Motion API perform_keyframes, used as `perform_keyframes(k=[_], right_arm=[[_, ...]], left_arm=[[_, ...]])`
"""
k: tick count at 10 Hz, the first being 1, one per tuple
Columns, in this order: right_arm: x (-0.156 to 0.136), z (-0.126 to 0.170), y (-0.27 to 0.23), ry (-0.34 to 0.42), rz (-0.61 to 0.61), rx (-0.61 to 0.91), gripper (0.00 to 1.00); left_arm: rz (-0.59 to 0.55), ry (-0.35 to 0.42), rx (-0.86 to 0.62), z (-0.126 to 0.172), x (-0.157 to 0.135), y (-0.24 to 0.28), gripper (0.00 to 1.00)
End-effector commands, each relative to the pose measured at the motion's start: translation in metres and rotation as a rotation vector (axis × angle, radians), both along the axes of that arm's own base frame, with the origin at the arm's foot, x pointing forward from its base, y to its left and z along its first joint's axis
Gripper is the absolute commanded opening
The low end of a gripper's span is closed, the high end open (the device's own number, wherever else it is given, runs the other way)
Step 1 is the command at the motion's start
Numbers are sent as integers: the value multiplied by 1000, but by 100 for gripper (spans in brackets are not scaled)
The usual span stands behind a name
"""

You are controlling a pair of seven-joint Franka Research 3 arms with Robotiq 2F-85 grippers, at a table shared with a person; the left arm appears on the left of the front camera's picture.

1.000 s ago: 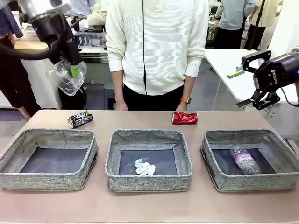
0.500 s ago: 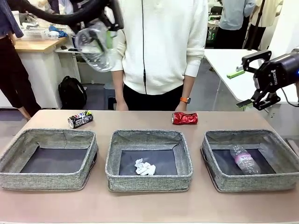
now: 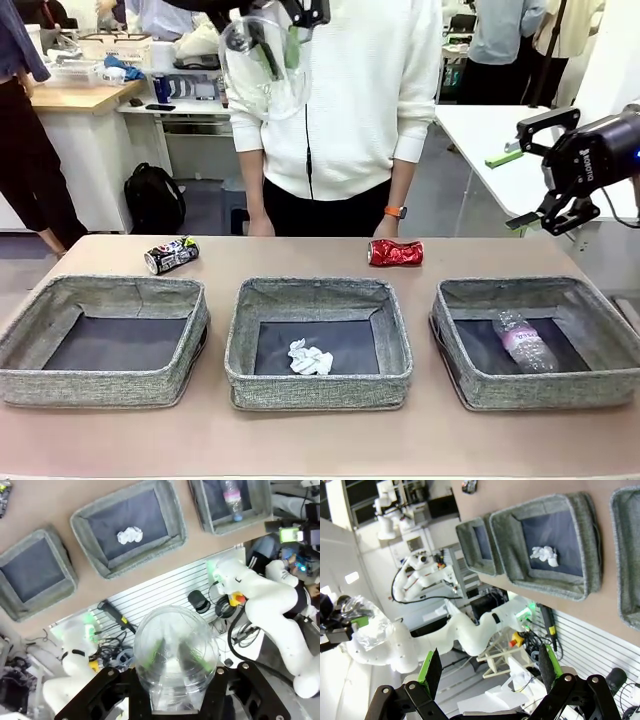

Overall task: Sort the waste into the appropriate baskets.
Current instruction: Pick up the waste item pointed out by the person.

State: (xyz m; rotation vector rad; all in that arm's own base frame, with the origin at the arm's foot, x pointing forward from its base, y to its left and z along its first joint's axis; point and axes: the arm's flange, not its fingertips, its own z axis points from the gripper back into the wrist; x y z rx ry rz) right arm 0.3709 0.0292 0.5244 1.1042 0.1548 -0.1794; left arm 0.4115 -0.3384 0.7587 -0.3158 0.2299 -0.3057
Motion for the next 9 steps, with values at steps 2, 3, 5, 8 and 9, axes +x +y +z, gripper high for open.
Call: perform_keyframes(k=[2, 3, 5, 8, 9], right_arm=[[0, 0, -3, -21, 19, 2, 100], [0, 0, -3, -21, 19, 2, 100], [0, 0, -3, -21, 19, 2, 100], [0, 0, -3, -21, 19, 2, 100], [0, 0, -3, -21, 19, 2, 100]], left_arm=[[13, 50, 71, 10, 16, -38, 20], [-5, 70, 77, 7, 16, -46, 20], [-26, 84, 113, -1, 19, -53, 20], [-40, 92, 86, -32, 6, -48, 20], [-40, 92, 86, -32, 6, -48, 20]])
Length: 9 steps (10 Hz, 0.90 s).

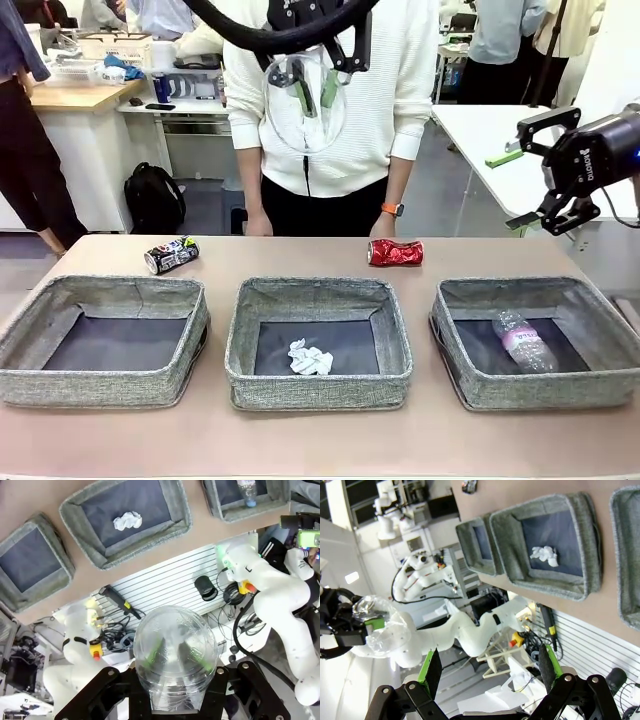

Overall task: Sort the waste into the appropriate baskets.
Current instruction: Pick up the waste item pointed out by the person, then place the picked waste into the Fabric basket indicated by the person.

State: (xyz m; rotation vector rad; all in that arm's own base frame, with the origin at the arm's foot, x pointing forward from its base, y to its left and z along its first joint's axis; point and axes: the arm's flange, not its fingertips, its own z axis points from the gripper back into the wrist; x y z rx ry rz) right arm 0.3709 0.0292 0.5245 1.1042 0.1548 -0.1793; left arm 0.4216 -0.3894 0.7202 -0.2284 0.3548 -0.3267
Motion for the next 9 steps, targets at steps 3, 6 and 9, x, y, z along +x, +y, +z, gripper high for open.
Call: perform_keyframes(k=[3, 6, 9], right_arm=[[0, 0, -3, -21, 19, 2, 100], [0, 0, -3, -21, 19, 2, 100], [0, 0, -3, -21, 19, 2, 100]], left_arm=[[11, -13, -13, 7, -4, 3, 20], [11, -13, -13, 7, -4, 3, 20], [11, -13, -13, 7, -4, 3, 20]])
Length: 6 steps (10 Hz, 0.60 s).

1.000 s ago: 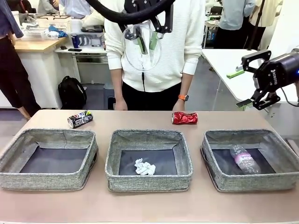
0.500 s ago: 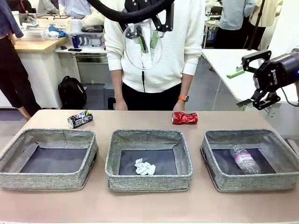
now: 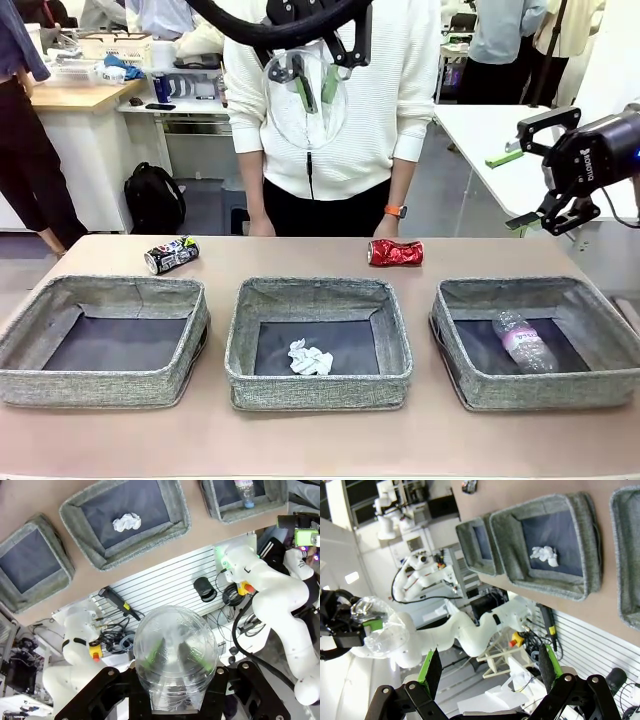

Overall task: Sort the waste into the appropriate baskets.
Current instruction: Place the picked waste into the Fabric basket indicated by the person.

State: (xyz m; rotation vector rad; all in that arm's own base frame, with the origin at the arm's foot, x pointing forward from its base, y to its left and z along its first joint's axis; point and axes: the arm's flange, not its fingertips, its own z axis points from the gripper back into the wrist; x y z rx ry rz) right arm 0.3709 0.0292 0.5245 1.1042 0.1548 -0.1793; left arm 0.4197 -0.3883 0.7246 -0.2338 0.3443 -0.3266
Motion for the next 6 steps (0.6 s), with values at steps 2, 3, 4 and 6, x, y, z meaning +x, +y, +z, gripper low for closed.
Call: perform_keyframes(k=[2, 3, 4, 6], right_arm=[[0, 0, -3, -21, 19, 2, 100], [0, 0, -3, -21, 19, 2, 100], [0, 0, -3, -21, 19, 2, 100], [0, 0, -3, -21, 19, 2, 100]], left_arm=[[8, -4, -7, 2, -2, 2, 20], [8, -4, -7, 2, -2, 2, 20], [8, -4, -7, 2, -2, 2, 20], [8, -4, -7, 2, -2, 2, 20]])
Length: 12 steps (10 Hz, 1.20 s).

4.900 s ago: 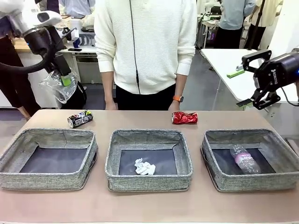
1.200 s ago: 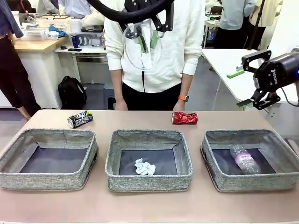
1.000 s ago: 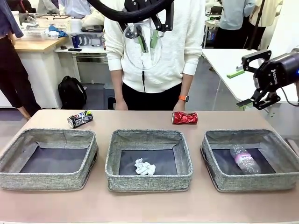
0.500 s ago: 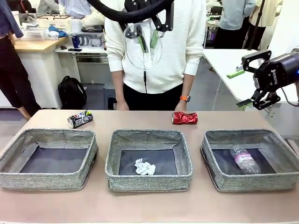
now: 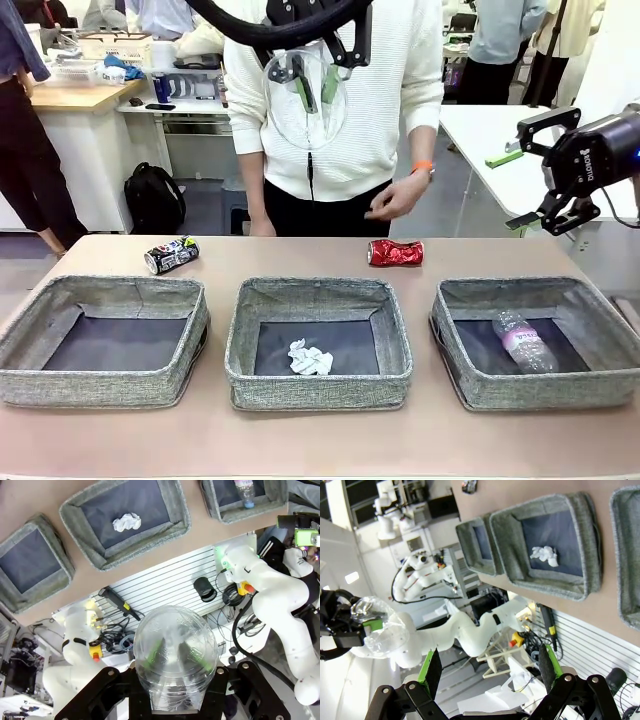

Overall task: Sort the waste into the appropriate baskets.
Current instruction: Place the picked waste into the Fabric basket indicated by the person.

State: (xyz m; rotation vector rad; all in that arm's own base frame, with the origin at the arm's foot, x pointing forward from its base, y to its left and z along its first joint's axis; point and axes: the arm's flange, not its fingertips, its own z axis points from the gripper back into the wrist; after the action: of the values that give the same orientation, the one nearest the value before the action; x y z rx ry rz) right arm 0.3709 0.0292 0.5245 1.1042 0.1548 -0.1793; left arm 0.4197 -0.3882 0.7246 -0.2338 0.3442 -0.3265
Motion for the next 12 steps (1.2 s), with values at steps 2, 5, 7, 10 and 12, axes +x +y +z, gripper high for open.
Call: perform_keyframes(k=[2, 5, 7, 10, 12], right_arm=[[0, 0, -3, -21, 19, 2, 100], [0, 0, -3, -21, 19, 2, 100], [0, 0, -3, -21, 19, 2, 100], [0, 0, -3, -21, 19, 2, 100], [-10, 3, -17, -18, -12, -25, 100]], left_arm=[[8, -4, -7, 2, -2, 2, 20], [8, -4, -7, 2, -2, 2, 20], [8, -4, -7, 2, -2, 2, 20], [8, -4, -7, 2, -2, 2, 20], [-43, 2, -39, -20, -10, -10, 20]])
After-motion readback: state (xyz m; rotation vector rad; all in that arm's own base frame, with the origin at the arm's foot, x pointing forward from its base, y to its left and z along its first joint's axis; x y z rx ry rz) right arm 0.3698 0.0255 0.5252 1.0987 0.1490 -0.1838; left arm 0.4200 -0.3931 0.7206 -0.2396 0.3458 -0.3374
